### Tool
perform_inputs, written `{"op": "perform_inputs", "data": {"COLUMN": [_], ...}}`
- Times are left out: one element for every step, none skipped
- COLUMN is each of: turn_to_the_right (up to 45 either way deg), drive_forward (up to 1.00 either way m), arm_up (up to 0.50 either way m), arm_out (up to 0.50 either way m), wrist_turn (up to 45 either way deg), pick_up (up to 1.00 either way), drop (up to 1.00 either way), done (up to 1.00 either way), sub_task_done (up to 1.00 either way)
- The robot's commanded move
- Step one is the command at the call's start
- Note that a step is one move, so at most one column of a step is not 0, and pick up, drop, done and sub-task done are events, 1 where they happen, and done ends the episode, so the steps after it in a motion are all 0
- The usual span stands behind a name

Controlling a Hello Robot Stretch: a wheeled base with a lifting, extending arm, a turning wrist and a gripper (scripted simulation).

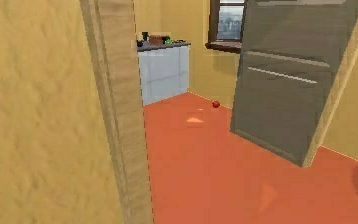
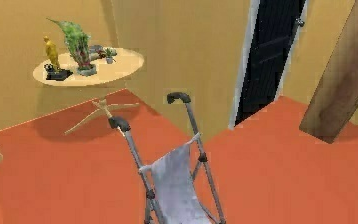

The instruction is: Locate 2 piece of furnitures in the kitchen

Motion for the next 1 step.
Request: {"op": "perform_inputs", "data": {"turn_to_the_right": [30.0], "drive_forward": [0.0], "arm_up": [0.0], "arm_out": [0.0], "wrist_turn": [0.0], "pick_up": [0.0], "drop": [0.0], "done": [0.0], "sub_task_done": [0.0]}}
